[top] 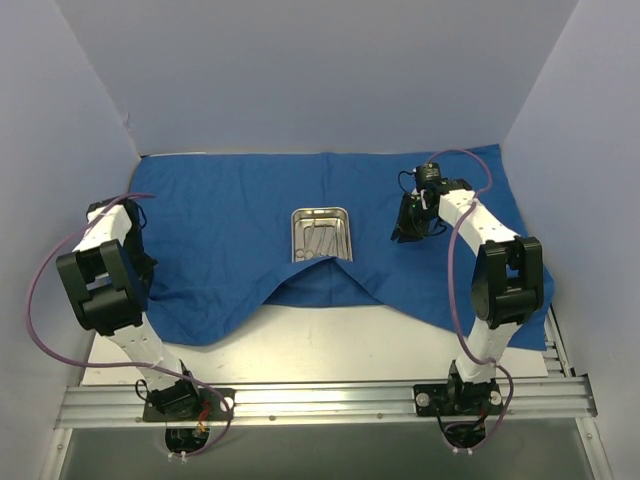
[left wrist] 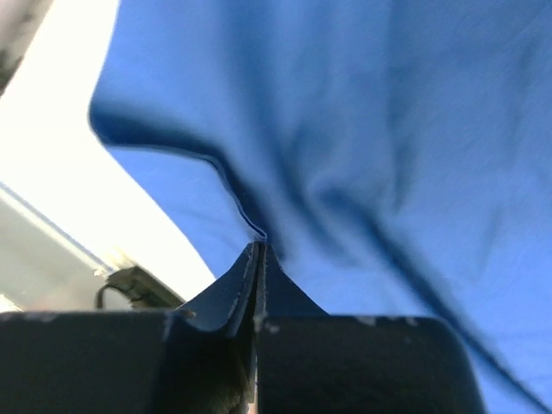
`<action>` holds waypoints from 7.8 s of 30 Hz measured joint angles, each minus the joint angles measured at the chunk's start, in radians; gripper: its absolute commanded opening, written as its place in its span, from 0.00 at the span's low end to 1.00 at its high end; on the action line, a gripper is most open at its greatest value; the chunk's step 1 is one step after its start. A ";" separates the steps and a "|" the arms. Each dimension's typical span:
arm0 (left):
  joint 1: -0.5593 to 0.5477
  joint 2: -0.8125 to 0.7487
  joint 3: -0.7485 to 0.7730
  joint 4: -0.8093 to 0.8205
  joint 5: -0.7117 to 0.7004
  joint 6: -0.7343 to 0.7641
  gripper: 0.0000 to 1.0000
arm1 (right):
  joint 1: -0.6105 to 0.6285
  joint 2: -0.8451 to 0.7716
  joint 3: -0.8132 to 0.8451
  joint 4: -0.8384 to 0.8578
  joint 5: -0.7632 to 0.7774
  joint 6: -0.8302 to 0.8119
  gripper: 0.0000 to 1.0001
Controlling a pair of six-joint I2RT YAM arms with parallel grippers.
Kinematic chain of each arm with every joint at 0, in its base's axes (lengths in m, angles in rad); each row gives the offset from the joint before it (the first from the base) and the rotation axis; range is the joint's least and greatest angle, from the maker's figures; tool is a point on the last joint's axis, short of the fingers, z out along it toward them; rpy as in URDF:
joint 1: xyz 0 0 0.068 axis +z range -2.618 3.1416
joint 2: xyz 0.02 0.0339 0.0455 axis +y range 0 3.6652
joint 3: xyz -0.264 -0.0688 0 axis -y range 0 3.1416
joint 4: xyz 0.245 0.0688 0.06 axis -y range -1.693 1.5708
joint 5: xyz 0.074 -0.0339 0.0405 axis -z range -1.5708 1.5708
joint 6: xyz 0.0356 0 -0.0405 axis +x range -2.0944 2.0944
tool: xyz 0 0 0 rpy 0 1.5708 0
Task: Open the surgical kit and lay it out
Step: Open the surgical kit at the center of the board, then smooth out the surgical kit at the center of the board.
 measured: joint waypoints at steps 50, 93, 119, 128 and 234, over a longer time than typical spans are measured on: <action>0.014 -0.123 -0.203 0.026 0.272 0.030 0.02 | 0.075 -0.117 -0.105 0.005 -0.067 -0.038 0.22; -0.312 0.254 0.277 -0.024 0.462 0.016 0.02 | 0.086 0.104 -0.015 0.035 -0.239 -0.037 0.25; -0.291 0.287 0.223 -0.032 0.458 -0.006 0.02 | 0.248 -0.160 -0.447 -0.042 -0.301 -0.042 0.25; -0.281 0.277 0.231 -0.070 0.369 0.032 0.02 | 0.214 -0.448 -0.453 -0.313 -0.217 -0.019 0.27; -0.275 0.570 0.730 0.099 0.717 0.013 0.03 | -0.227 0.741 0.870 0.436 -0.167 0.214 0.00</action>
